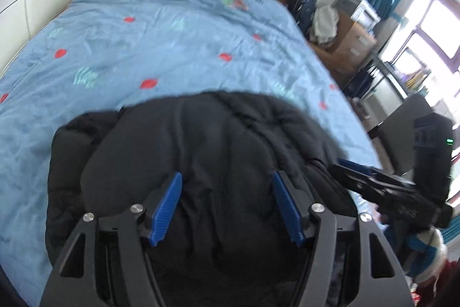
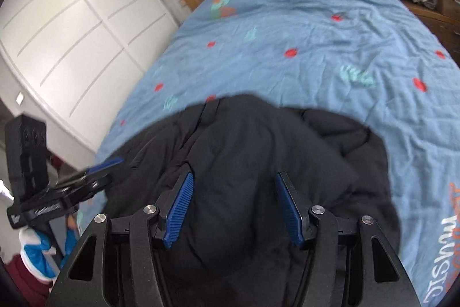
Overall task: Fold large clothes
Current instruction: 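Lay the hem near the collar and press the fold flat with both tools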
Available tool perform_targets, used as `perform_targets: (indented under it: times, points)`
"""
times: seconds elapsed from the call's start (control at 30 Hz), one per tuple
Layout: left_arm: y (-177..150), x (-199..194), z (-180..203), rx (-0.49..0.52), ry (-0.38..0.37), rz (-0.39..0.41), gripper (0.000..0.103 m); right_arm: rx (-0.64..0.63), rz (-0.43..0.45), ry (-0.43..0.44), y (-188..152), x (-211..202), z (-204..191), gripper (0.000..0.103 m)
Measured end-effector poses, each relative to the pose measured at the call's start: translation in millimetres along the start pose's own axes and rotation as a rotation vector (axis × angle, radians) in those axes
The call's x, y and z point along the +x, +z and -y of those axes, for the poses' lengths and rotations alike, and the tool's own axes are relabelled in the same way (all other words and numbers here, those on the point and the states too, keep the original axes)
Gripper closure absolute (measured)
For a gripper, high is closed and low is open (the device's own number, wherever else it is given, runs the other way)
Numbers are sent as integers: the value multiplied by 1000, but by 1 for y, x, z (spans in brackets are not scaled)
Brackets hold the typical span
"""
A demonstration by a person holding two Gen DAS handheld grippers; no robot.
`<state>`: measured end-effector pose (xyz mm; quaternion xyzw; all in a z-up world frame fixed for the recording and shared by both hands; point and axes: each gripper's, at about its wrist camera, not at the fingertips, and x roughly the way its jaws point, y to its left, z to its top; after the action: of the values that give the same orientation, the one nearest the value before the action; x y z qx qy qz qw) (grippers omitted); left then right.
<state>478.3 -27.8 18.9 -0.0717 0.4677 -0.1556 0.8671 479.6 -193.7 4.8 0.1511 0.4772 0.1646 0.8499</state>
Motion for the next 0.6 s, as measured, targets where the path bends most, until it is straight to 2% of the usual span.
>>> perform_targets:
  times: [0.2, 0.4, 0.5, 0.6]
  points:
    - [-53, 33, -37, 30, 112, -58, 38, -102, -87, -36, -63, 25, -19, 44]
    - [-90, 60, -42, 118, 211, -13, 34, -139, -72, -121, -98, 46, -17, 44]
    - [-99, 72, -47, 105, 215, -3, 32, -180, -67, -169, -110, 57, -18, 44]
    - [-100, 79, -50, 99, 216, -14, 31, -176, -68, -182, -113, 62, -14, 44]
